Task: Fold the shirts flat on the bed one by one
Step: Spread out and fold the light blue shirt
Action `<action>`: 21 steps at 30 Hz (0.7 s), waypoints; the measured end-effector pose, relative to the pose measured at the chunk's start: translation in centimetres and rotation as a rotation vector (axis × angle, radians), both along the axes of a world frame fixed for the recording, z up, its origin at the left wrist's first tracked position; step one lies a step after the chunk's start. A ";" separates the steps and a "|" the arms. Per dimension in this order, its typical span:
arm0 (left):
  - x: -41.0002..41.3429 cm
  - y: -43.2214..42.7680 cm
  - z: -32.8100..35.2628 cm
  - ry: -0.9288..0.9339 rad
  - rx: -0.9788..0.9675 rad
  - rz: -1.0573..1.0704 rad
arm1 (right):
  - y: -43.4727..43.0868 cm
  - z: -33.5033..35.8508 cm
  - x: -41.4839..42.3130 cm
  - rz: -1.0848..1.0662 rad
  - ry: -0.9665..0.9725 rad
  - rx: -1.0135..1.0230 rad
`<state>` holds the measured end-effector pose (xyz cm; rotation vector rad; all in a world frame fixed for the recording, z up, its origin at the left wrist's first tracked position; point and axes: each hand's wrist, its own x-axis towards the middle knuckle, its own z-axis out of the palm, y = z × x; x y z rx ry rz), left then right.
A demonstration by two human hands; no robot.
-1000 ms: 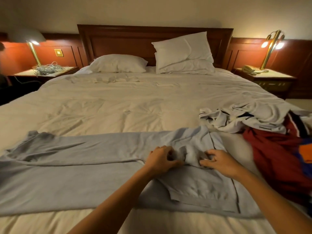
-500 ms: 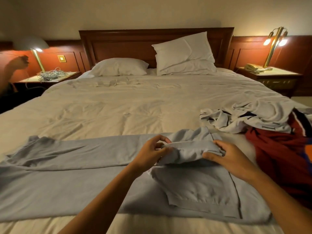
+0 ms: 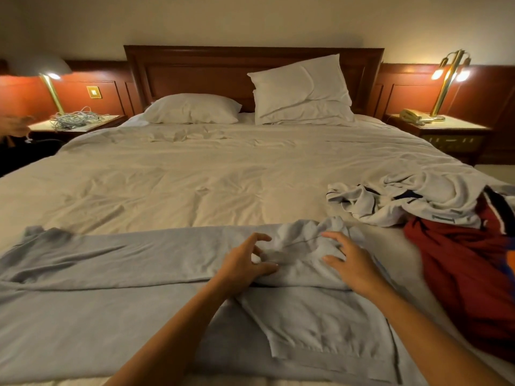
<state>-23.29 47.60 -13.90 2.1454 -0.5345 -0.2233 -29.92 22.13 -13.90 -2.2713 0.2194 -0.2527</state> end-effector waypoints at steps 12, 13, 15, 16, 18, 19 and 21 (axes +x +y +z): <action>1.7 1.2 -3.8 -0.279 0.577 0.003 | -0.1 2.4 2.9 -0.302 0.051 -0.589; 1.9 1.2 -3.9 -0.272 0.586 -0.002 | -0.4 2.5 3.8 -0.342 0.099 -0.548; 2.0 1.4 -4.1 -0.251 0.593 -0.009 | -1.1 2.5 5.5 -0.443 0.223 -0.419; 2.0 1.4 -4.3 -0.247 0.595 -0.006 | -1.4 2.3 6.2 -0.479 0.267 -0.354; 2.1 1.4 -4.5 -0.248 0.596 -0.006 | -1.7 1.7 7.1 -0.510 0.306 -0.306; 2.1 1.3 -4.6 -0.249 0.596 -0.006 | -1.9 1.5 7.4 -0.512 0.315 -0.315; 2.2 1.3 -4.8 -0.255 0.595 -0.009 | -2.3 1.2 7.4 -0.505 0.305 -0.391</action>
